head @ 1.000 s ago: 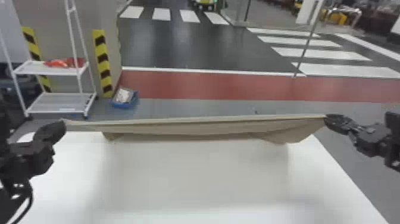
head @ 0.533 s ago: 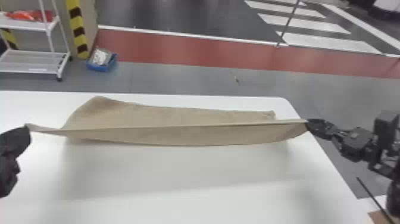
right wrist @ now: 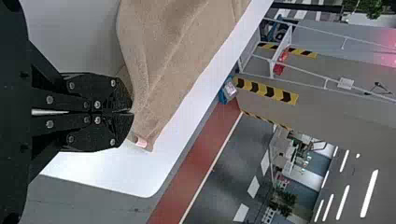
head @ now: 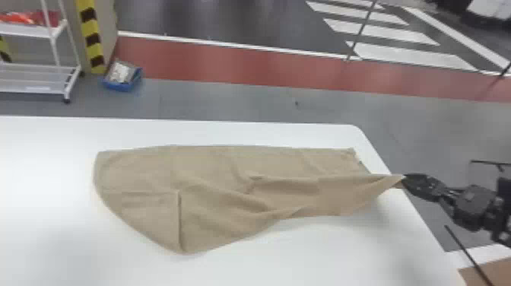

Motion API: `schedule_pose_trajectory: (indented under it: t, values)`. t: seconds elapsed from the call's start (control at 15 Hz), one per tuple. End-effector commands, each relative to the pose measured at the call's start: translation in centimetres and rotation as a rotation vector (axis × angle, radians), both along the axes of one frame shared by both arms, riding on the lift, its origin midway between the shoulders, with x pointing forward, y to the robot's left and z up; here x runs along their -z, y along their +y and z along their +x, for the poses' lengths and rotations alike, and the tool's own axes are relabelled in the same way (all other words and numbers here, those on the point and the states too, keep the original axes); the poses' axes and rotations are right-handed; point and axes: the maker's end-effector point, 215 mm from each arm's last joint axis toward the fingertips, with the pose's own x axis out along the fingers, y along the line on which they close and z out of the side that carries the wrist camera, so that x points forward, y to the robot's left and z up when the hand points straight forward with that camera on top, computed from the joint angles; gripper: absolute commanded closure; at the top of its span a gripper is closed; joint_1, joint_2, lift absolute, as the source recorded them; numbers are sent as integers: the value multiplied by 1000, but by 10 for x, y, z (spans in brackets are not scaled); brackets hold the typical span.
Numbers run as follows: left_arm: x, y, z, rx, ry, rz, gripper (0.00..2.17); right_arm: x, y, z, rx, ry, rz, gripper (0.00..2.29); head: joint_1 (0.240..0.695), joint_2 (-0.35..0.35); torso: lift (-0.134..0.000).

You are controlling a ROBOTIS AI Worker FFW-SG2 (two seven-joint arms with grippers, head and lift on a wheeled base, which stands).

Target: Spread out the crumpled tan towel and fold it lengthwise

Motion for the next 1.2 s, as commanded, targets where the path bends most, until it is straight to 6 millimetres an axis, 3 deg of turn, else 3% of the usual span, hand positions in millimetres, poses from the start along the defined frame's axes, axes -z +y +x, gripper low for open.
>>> schedule_pose_trajectory:
  t: [0.0, 0.07, 0.2, 0.33, 0.47, 0.6, 0.87, 1.0, 1.13]
  values:
    - [4, -12, -8, 17, 16, -11, 1382, -1, -6, -1, 2, -5, 8, 1683, 695, -318, -124]
    - [6, -16, -8, 27, 20, -21, 1382, 3, 0, 0, -7, -1, 15, 1683, 695, -350, -124]
    - [3, -27, -1, 59, -3, -56, 1379, 8, 20, 4, -36, -3, 29, 1683, 695, -350, -124]
    - [-8, -53, 17, 106, -90, -113, 1355, 15, 37, 7, -54, 5, 41, 1683, 695, -350, -124]
    - [-9, -86, 37, 162, -161, -126, 697, 21, 51, 10, -67, 15, 53, 1683, 695, -348, -124]
    - [7, -134, 53, 241, -151, -122, 228, 25, 63, 12, -68, 27, 67, 1683, 695, -350, -124]
    - [42, -211, 69, 386, -105, -57, 211, 28, 72, 9, -72, 33, 76, 1683, 695, -350, -124]
    - [57, -232, 76, 428, -83, -42, 211, 33, 71, 7, -69, 38, 78, 1683, 695, -350, -124]
    - [60, -244, 89, 435, -78, -60, 235, 40, 71, 4, -66, 51, 81, 1683, 695, -350, -124]
